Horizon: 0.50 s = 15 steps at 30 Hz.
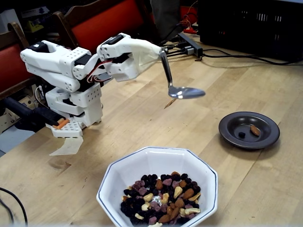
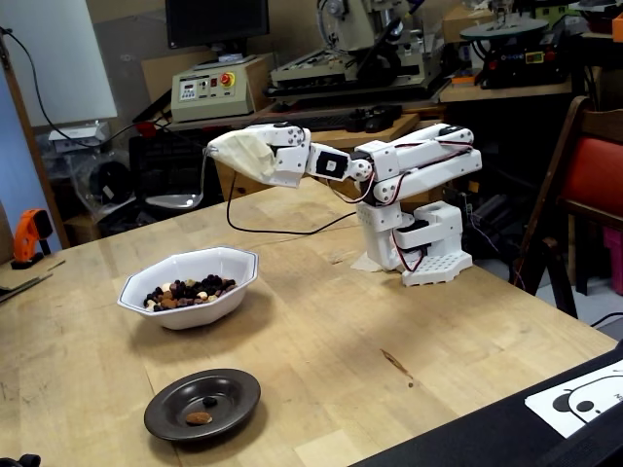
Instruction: Use spoon to transfer food from the white bowl to brown plate
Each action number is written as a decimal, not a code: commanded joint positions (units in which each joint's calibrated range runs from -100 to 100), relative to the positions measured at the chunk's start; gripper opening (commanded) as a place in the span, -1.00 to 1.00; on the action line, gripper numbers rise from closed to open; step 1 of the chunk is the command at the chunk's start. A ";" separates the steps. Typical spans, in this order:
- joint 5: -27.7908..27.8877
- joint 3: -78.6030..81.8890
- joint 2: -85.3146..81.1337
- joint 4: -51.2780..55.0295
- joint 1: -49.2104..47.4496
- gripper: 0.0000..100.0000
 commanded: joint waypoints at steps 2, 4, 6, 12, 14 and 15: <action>-0.20 -0.18 -1.83 -0.76 -0.99 -0.95; -0.10 -0.09 -1.83 -0.68 -2.48 -0.95; 0.05 -0.09 -1.91 -0.68 -3.74 -0.95; 0.10 -0.09 -1.91 0.42 -5.22 -0.95; 0.10 -0.09 -1.91 2.56 -5.22 -0.95; 0.10 -0.09 -2.00 3.90 -5.07 -0.95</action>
